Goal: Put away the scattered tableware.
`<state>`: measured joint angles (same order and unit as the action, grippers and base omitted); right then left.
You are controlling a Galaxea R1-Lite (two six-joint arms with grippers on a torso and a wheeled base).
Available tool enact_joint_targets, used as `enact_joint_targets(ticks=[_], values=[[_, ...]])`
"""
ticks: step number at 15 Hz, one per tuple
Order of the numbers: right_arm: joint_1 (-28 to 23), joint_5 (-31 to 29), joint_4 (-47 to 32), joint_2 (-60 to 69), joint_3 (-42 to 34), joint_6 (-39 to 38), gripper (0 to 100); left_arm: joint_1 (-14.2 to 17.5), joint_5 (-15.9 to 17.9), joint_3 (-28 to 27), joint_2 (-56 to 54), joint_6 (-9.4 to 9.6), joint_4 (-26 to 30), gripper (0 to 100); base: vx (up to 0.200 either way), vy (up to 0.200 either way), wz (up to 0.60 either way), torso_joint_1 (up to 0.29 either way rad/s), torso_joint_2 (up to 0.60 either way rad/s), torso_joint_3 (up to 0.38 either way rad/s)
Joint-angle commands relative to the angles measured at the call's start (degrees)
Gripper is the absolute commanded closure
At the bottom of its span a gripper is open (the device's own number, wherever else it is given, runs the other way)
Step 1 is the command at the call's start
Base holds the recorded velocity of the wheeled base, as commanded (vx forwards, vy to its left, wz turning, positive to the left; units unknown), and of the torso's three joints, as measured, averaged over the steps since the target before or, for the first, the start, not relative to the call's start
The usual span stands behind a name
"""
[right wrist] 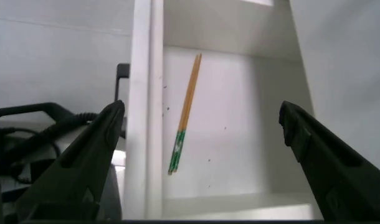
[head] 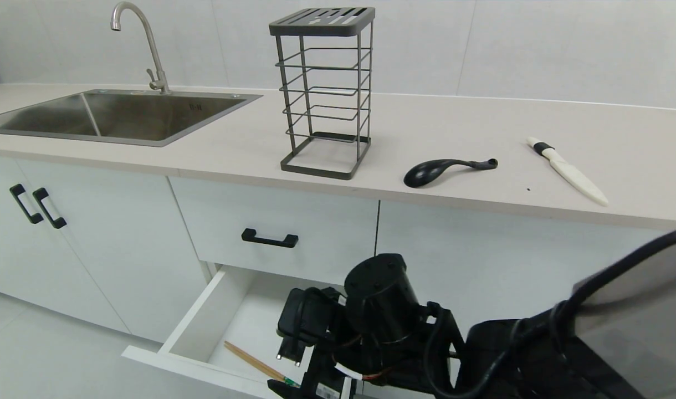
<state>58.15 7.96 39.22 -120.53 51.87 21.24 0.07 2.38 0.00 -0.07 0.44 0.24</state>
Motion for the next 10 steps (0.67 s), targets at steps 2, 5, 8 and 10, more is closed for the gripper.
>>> enact_joint_targets(ticks=[2, 5, 8, 10], values=[[0.03, -0.23, 9.30, 3.11, -9.33, -1.28, 0, 0.01, 0.00, 0.00, 0.07, 0.00, 0.02, 0, 0.000, 0.000, 0.00, 0.000, 0.00, 0.000], [-0.05, -0.40, 11.85, 2.75, -10.83, -1.64, 0, 0.01, 0.00, 0.00, 0.07, 0.00, 0.02, 0, 0.000, 0.000, 0.00, 0.000, 0.00, 0.000], [0.21, -4.09, 11.85, 1.52, -11.09, -3.04, 0, 0.01, 0.00, 0.00, 0.07, 0.00, 0.02, 0, 0.000, 0.000, 0.00, 0.019, 0.00, -0.009], [0.21, -4.18, 11.85, 1.09, -11.09, -3.57, 0, 0.01, 0.00, 0.00, 0.07, 0.00, 0.02, 0, 0.000, 0.000, 0.00, 0.171, -0.18, -0.066]])
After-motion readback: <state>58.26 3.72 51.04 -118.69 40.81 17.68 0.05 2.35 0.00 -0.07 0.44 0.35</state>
